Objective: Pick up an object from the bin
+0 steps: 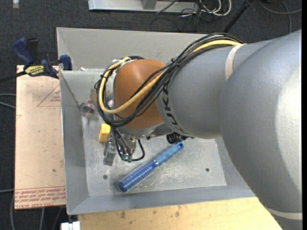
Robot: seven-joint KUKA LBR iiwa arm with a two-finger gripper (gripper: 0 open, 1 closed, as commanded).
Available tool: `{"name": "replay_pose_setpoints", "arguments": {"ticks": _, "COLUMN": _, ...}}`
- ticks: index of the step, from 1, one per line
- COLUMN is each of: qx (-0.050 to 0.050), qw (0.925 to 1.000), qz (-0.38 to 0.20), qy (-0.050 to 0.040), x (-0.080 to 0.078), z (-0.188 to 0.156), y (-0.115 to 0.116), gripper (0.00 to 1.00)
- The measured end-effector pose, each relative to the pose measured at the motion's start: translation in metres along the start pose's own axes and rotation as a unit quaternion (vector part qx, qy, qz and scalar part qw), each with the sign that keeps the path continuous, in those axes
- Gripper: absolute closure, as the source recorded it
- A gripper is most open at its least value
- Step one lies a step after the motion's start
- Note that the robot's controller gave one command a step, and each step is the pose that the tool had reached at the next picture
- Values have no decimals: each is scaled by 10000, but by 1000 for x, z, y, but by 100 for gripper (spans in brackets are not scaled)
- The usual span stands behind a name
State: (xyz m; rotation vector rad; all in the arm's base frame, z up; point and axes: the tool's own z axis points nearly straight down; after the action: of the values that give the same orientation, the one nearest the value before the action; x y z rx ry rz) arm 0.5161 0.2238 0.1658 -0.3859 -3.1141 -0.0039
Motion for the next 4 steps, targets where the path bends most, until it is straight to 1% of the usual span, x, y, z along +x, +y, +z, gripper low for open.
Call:
{"name": "replay_pose_setpoints", "arguments": {"ticks": 1, "qx": 6, "qw": 10000, "qz": 33, "qy": -16, "x": -3, "z": 0, "y": -3, "gripper": 0}}
{"name": "replay_pose_setpoints", "arguments": {"ticks": 2, "qx": 27, "qw": 9952, "qz": -980, "qy": -6, "x": 5, "z": 28, "y": -67, "gripper": 0}}
{"name": "replay_pose_setpoints", "arguments": {"ticks": 3, "qx": 18, "qw": 9942, "qz": -1078, "qy": -43, "x": -5, "z": 96, "y": -140, "gripper": 0}}
{"name": "replay_pose_setpoints", "arguments": {"ticks": 4, "qx": 7, "qw": 9938, "qz": -1115, "qy": -14, "x": -2, "z": 94, "y": -136, "gripper": 100}}
